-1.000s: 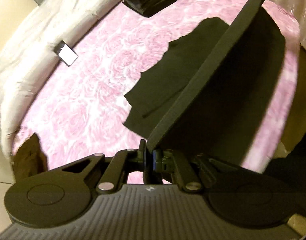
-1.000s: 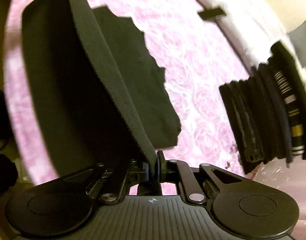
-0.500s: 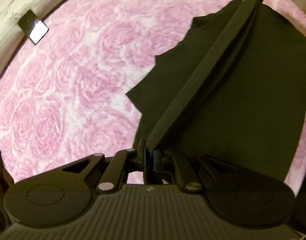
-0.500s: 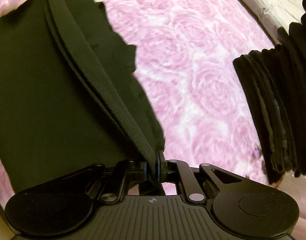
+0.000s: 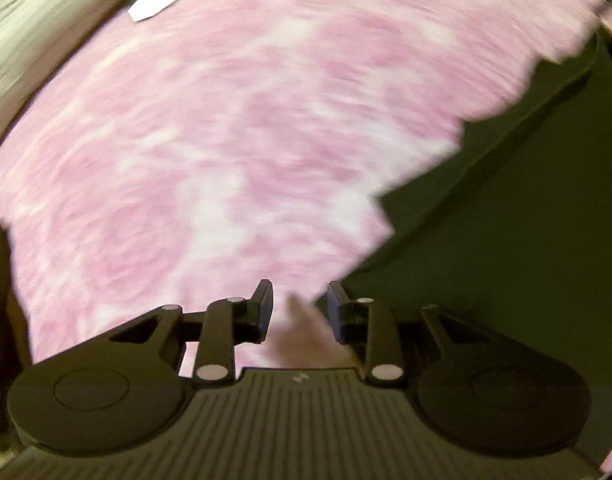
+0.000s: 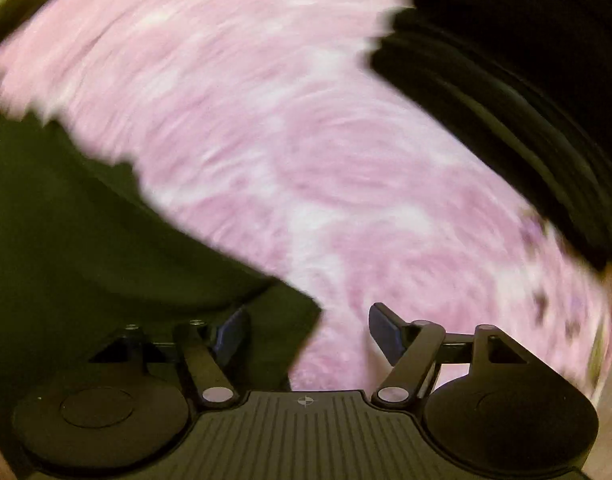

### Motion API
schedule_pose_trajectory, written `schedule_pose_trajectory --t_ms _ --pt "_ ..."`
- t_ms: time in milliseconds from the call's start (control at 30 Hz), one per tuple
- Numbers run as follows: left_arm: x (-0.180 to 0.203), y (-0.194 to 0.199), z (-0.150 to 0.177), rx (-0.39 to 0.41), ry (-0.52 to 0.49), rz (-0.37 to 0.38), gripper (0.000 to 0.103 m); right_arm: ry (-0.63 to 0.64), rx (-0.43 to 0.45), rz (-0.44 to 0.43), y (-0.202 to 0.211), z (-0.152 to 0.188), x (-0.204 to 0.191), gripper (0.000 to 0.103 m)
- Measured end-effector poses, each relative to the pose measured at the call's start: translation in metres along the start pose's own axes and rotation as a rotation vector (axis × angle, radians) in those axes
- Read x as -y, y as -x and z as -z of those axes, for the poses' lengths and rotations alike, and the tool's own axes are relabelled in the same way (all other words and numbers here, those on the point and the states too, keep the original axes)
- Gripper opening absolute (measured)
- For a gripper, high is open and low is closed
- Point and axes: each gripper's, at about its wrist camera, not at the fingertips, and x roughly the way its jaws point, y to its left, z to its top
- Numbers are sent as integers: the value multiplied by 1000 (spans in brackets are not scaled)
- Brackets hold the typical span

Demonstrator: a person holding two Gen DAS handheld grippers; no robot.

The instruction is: Fold clothes

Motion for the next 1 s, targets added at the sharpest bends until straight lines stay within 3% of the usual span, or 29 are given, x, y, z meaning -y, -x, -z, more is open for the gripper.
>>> schedule_pose_trajectory --t_ms 100,167,233,300,367,467,600,700,833,1000 --pt "-15 10 1 7 67 -35 24 -132 56 18 17 9 10 71" --pt "-10 19 3 26 76 -14 24 -195 110 -27 30 17 1 70" --pt "4 24 4 48 70 38 24 -230 144 -123 33 25 -13 69" --pt "25 21 4 56 44 94 24 -248 136 -239 27 31 -28 55" --pt "48 14 3 53 9 142 24 -249 104 -307 13 35 -39 55" --pt "72 -4 0 39 -37 161 25 -250 77 -316 -10 36 -35 55" --pt "61 -19 -4 43 -15 134 32 -314 135 -217 -14 34 -1 51" --pt "49 -9 -1 54 7 78 29 -338 157 -123 8 39 8 51" --pt "39 12 9 76 31 30 26 -376 183 -198 51 71 -12 51" --pt "82 54 55 93 -21 132 27 -421 100 -324 71 136 -75 51"
